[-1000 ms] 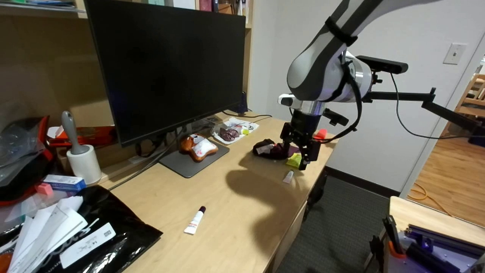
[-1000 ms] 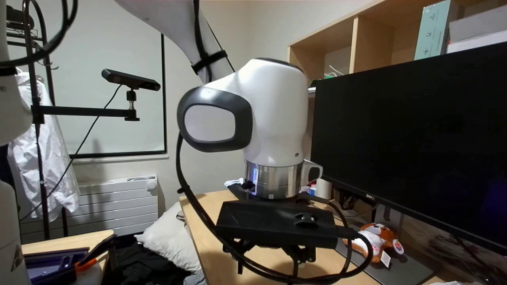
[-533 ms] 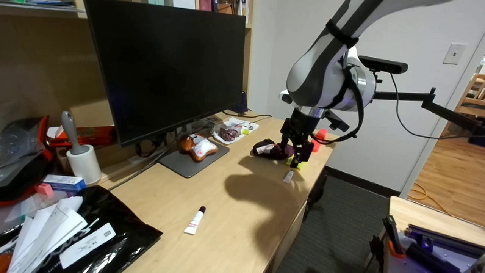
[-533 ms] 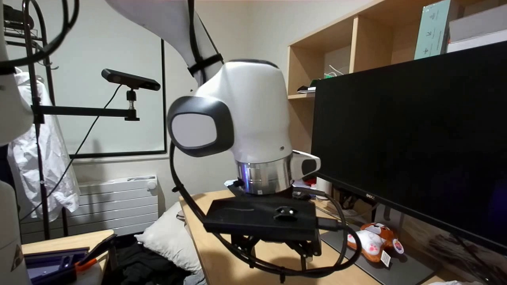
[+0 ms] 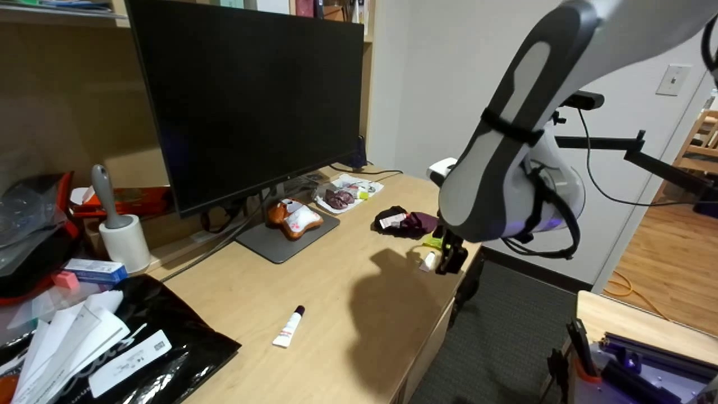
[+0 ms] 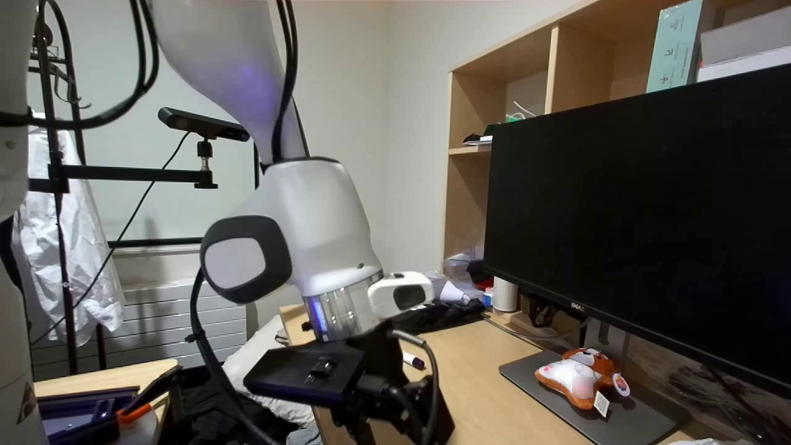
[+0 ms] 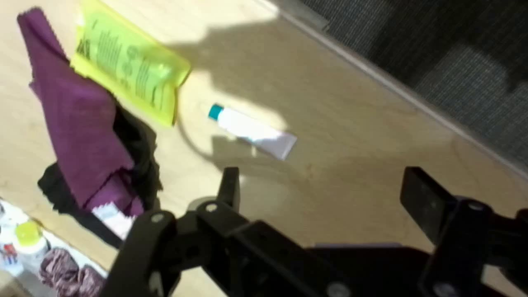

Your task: Move the yellow object to the right

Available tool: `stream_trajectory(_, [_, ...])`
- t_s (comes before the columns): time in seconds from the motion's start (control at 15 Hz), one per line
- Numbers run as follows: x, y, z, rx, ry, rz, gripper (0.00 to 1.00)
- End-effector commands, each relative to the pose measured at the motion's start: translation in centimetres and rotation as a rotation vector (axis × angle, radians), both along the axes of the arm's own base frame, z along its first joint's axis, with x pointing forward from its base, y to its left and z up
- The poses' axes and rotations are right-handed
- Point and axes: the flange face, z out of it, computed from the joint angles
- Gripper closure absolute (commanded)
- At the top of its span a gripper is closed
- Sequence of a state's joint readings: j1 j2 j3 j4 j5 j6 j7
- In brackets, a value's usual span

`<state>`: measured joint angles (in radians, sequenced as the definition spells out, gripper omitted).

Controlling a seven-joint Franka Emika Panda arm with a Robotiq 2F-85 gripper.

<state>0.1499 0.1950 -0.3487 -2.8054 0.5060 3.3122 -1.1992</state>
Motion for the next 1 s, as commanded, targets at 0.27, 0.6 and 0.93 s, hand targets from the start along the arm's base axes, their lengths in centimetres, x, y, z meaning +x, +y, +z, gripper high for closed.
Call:
stream_trajectory(0.27, [-1.5, 3.9, -4.0, -0.064, 0.105, -0.078, 0.00])
stream_trajectory(0.6, [-1.4, 4.5, -4.0, -0.074, 0.099, -0.090, 0.00])
stream_trajectory(0.93, [-1.2, 4.9, -4.7, 0.079, 0.209, -0.096, 0.00])
